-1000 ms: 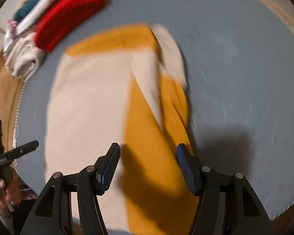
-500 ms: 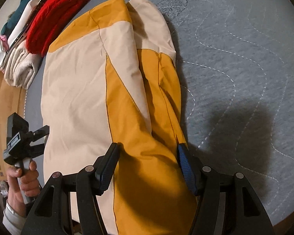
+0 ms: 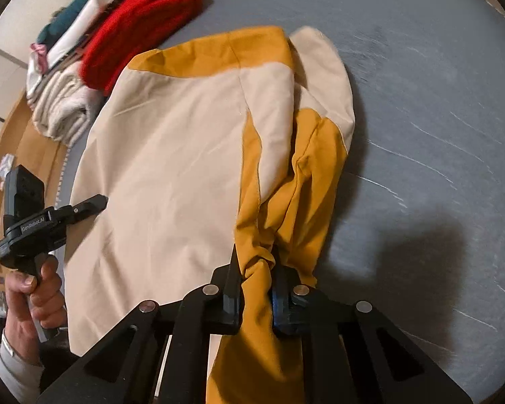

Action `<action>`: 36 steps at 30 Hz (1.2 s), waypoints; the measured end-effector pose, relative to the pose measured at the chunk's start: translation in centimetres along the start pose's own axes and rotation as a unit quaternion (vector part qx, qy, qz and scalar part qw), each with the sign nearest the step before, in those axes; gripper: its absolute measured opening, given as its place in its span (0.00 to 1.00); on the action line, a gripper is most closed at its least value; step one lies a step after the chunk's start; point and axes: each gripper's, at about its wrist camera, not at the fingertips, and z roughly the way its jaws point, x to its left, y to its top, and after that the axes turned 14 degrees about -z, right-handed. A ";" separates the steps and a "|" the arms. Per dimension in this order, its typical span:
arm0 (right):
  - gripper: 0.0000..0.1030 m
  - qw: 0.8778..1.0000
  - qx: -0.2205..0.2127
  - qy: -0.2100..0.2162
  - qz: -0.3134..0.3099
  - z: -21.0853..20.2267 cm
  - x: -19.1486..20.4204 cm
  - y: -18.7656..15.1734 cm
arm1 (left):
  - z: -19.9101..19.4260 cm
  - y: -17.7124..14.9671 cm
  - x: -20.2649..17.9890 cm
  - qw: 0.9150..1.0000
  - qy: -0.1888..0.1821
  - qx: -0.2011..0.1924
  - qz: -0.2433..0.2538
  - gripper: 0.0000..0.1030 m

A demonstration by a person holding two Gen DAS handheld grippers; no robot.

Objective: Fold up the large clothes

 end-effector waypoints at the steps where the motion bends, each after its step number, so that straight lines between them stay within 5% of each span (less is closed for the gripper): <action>1: 0.11 1.000 -0.011 0.007 -0.003 0.0 0.8 0.5 | -0.6 0.8 0.5 1.000 0.006 -0.007 -0.001 0.24; 5: 0.10 0.998 -0.049 0.039 -0.013 0.2 4.6 2.9 | -3.6 2.9 4.7 0.998 0.020 -0.031 -0.041 0.24; 11: 0.10 0.996 -0.047 0.054 -0.057 2.9 10.8 5.0 | -5.4 3.9 10.5 0.993 0.058 -0.035 -0.095 0.35; 14: 0.12 0.996 -0.022 0.012 -0.081 4.2 12.2 5.0 | -5.6 3.0 12.0 0.991 0.087 -0.004 -0.098 0.36; 20: 0.31 0.997 0.043 -0.023 -0.064 4.9 11.5 3.2 | -4.6 -0.9 11.8 0.994 0.059 0.068 -0.067 0.43; 24: 0.31 0.994 0.082 -0.014 -0.074 4.3 10.7 1.2 | -4.0 -2.8 11.7 0.996 0.054 0.059 -0.040 0.47; 27: 0.30 0.991 0.098 -0.023 -0.088 4.1 10.8 0.1 | -3.8 -2.9 12.3 0.994 0.037 0.074 -0.072 0.46; 31: 0.28 0.988 0.107 -0.032 -0.109 3.7 11.3 -1.5 | -4.3 -4.9 9.1 0.996 0.063 0.063 0.022 0.43; 33: 0.28 0.983 0.118 -0.047 -0.134 4.0 12.0 -2.2 | -3.2 -6.2 9.6 0.986 0.132 0.063 0.086 0.55; 36: 0.28 0.971 0.146 -0.095 -0.161 5.0 12.8 -3.7 | -3.8 -6.6 8.9 0.981 0.167 0.035 0.097 0.56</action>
